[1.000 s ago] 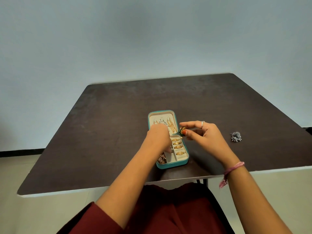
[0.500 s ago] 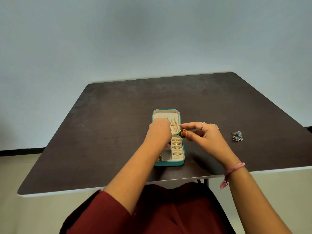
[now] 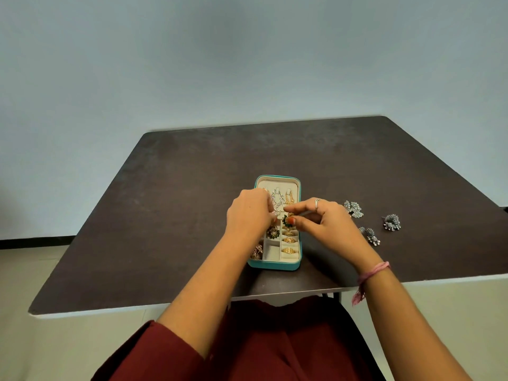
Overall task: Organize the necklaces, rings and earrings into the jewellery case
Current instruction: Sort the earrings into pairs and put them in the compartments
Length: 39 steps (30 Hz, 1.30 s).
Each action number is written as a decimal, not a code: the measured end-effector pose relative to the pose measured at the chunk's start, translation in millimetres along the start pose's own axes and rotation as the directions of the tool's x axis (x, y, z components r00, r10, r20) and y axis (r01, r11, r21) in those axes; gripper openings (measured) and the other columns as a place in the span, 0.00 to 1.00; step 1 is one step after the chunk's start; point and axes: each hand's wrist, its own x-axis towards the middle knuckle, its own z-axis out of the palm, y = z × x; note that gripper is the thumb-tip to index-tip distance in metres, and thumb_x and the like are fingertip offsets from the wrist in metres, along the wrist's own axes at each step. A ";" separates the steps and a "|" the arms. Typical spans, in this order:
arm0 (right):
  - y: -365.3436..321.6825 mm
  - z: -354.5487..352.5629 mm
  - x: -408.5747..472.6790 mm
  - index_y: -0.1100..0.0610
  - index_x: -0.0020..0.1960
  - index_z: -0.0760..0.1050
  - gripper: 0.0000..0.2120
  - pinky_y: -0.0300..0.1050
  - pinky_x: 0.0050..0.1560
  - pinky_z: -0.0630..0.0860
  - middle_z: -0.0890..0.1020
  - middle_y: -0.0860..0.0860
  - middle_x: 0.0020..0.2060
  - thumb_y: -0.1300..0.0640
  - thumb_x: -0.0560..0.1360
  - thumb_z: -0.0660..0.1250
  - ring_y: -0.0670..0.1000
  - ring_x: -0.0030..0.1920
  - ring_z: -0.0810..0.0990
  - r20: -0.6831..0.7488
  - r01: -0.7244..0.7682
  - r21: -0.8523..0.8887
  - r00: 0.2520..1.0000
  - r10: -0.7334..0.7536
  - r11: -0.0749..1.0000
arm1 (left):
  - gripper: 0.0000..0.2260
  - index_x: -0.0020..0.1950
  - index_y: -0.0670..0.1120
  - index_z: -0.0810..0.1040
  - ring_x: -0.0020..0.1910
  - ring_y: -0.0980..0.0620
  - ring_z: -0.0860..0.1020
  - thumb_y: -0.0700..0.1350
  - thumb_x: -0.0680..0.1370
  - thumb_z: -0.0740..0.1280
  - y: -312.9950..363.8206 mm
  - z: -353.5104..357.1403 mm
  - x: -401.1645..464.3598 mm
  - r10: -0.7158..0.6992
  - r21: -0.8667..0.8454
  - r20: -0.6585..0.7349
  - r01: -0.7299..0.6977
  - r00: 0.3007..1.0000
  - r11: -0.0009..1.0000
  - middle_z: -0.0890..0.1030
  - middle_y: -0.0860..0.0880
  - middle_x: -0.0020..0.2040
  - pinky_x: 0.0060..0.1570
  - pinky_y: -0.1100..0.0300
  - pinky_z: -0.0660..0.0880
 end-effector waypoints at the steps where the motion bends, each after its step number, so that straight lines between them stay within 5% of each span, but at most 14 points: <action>1: -1.1 0.1 0.5 0.52 0.54 0.81 0.12 0.38 0.50 0.80 0.83 0.49 0.50 0.63 0.73 0.70 0.44 0.47 0.83 0.000 -0.001 -0.011 1.000 0.001 1.000 | 0.05 0.41 0.52 0.76 0.47 0.50 0.79 0.46 0.73 0.72 -2.9 -0.5 1.5 -0.005 -0.041 -0.024 0.004 1.000 0.999 0.81 0.50 0.48 0.42 0.56 0.75; 4: -5.4 2.9 2.6 0.54 0.55 0.81 0.11 0.30 0.48 0.77 0.82 0.47 0.49 0.63 0.73 0.70 0.41 0.46 0.82 0.018 -0.014 -0.035 1.000 0.014 0.999 | 0.04 0.41 0.53 0.75 0.47 0.51 0.79 0.46 0.74 0.70 -14.5 -1.5 3.9 -0.057 -0.179 -0.068 0.044 0.996 0.983 0.80 0.52 0.46 0.49 0.53 0.78; 8: -8.6 13.0 5.8 0.54 0.53 0.82 0.11 0.26 0.47 0.74 0.82 0.47 0.49 0.63 0.73 0.71 0.38 0.44 0.80 0.047 -0.010 -0.086 0.999 0.014 0.996 | 0.03 0.48 0.49 0.77 0.45 0.55 0.76 0.47 0.76 0.67 -32.9 3.3 -0.4 -0.120 -0.305 -0.083 0.090 0.989 0.948 0.77 0.53 0.44 0.44 0.61 0.72; 12: -12.7 21.2 6.5 0.53 0.53 0.82 0.10 0.28 0.43 0.76 0.82 0.49 0.48 0.63 0.74 0.70 0.39 0.42 0.80 0.103 -0.008 -0.133 0.994 0.022 0.991 | 0.08 0.52 0.48 0.77 0.40 0.61 0.74 0.49 0.77 0.67 -46.8 14.4 -10.5 -0.197 -0.471 0.044 0.194 0.979 0.860 0.76 0.57 0.41 0.36 0.66 0.69; 15: -14.9 24.1 7.6 0.54 0.55 0.81 0.11 0.34 0.50 0.77 0.82 0.49 0.50 0.62 0.75 0.69 0.42 0.46 0.79 0.150 0.027 -0.245 0.989 0.010 0.969 | 0.08 0.51 0.49 0.80 0.43 0.57 0.78 0.52 0.77 0.67 -53.5 20.4 -14.9 -0.211 -0.532 0.081 0.221 0.974 0.817 0.80 0.54 0.44 0.35 0.64 0.74; 19: -15.8 25.8 9.3 0.56 0.57 0.80 0.11 0.46 0.57 0.76 0.81 0.53 0.54 0.62 0.75 0.68 0.49 0.52 0.80 0.180 0.057 -0.325 0.984 0.003 0.944 | 0.08 0.47 0.50 0.82 0.43 0.53 0.80 0.52 0.77 0.66 -55.8 21.5 -18.0 -0.203 -0.564 0.088 0.217 0.975 0.797 0.82 0.53 0.44 0.37 0.60 0.77; 33: -16.1 27.8 19.9 0.45 0.59 0.79 0.12 0.45 0.59 0.71 0.83 0.47 0.54 0.53 0.77 0.65 0.50 0.58 0.77 0.228 0.092 -0.607 0.972 0.061 0.789 | 0.07 0.46 0.51 0.83 0.43 0.58 0.80 0.53 0.77 0.67 -59.6 30.0 -25.0 -0.216 -0.622 0.033 0.189 0.976 0.759 0.83 0.55 0.44 0.40 0.62 0.76; 39: -16.3 26.2 24.7 0.46 0.59 0.79 0.12 0.45 0.58 0.70 0.83 0.47 0.55 0.55 0.78 0.64 0.51 0.59 0.76 0.263 0.122 -0.603 0.963 0.052 0.789 | 0.06 0.44 0.53 0.81 0.44 0.60 0.79 0.53 0.77 0.67 -60.0 29.7 -24.9 -0.210 -0.624 0.030 0.183 0.977 0.760 0.82 0.57 0.44 0.43 0.61 0.77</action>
